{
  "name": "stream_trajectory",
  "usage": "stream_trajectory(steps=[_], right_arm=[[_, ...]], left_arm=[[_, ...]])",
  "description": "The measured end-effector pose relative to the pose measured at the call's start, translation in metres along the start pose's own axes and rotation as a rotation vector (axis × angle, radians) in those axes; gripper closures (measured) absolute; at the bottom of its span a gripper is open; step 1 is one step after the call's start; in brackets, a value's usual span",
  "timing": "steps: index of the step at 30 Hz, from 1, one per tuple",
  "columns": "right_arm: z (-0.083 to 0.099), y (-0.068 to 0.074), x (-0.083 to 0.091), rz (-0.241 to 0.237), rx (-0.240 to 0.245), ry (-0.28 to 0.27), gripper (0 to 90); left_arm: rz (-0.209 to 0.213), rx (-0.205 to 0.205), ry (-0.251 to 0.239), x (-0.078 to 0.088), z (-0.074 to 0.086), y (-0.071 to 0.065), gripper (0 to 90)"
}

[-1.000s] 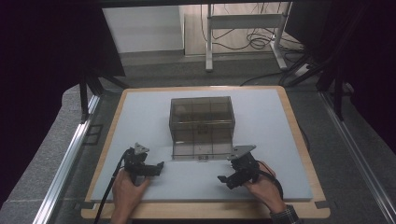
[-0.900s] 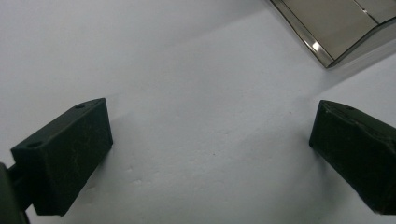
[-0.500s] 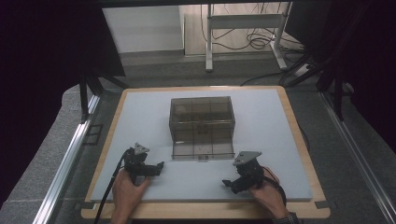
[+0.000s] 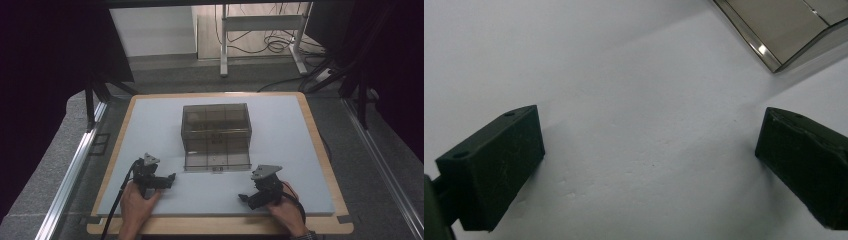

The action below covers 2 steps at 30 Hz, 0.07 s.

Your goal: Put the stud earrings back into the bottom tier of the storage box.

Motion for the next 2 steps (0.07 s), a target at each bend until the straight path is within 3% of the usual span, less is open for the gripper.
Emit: stream_trajectory(steps=[2], right_arm=[[0.0000, 0.0000, -0.0001, 0.000, 0.000, -0.001, 2.2]], left_arm=[[0.000, 0.000, 0.000, 0.0000, 0.0000, -0.0001, 0.0]])
Point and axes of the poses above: each handheld gripper's, and its own axes: x roughly backward along the jaws, z roughly out of its underside, y roughly to its left, the point moved 10 cm from there along -x, roughly forward along the jaws, and after that the axes turned 10 degrees about -z, right-handed, at the moved point
